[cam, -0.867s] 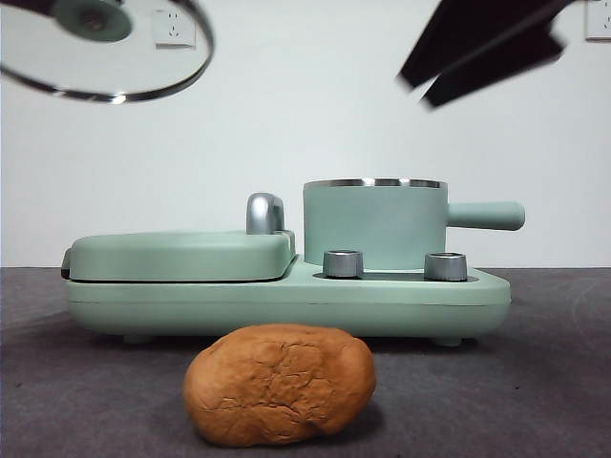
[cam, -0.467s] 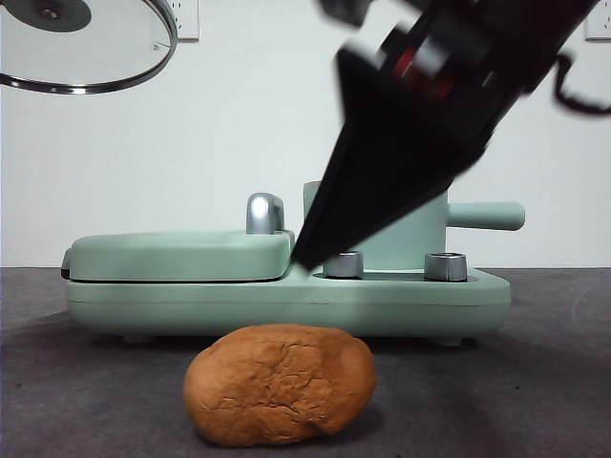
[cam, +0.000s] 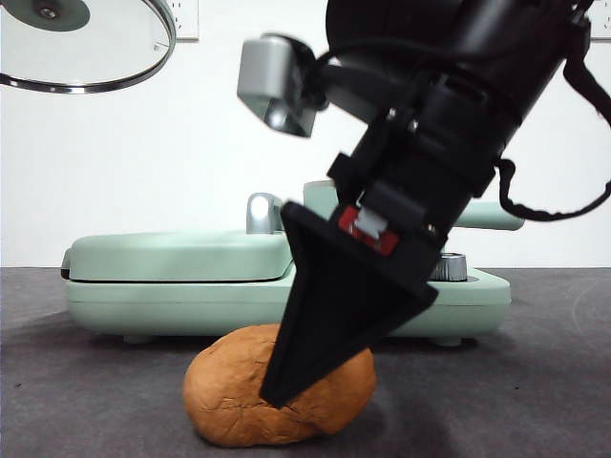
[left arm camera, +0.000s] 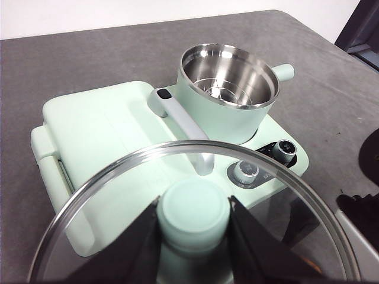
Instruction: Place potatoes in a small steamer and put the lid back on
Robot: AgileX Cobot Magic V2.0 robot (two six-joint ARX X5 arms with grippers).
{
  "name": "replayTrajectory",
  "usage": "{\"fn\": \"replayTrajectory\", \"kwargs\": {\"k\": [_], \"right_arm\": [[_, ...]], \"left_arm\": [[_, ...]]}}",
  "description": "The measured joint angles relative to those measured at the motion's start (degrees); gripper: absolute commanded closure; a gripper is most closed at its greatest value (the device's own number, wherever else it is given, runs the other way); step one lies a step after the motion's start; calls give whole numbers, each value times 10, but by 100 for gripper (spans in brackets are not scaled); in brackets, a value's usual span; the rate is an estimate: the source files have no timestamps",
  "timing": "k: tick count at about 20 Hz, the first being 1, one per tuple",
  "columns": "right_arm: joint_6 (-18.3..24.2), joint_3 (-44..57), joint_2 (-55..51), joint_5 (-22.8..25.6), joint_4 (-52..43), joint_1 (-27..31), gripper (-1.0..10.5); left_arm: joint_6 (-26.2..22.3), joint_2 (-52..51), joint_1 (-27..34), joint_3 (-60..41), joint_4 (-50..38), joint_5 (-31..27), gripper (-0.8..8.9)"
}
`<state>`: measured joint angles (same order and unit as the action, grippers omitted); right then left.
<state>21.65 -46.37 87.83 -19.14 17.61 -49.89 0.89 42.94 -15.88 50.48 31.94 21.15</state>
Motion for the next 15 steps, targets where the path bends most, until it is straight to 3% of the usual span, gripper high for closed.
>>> {"fn": "replayTrajectory", "kwargs": {"k": [3, 10, 15], "right_arm": [[0, 0, 4, 1, 9, -1, 690], [-37, -4, -26, 13, 77, -3, 691], [-119, -4, -134, 15, 135, 11, 694]], "left_arm": [[0, 0, 0, 0, 0, 0, 805], [0, 0, 0, 0, 10, 0, 805], [0, 0, 0, 0, 10, -3, 805]]}}
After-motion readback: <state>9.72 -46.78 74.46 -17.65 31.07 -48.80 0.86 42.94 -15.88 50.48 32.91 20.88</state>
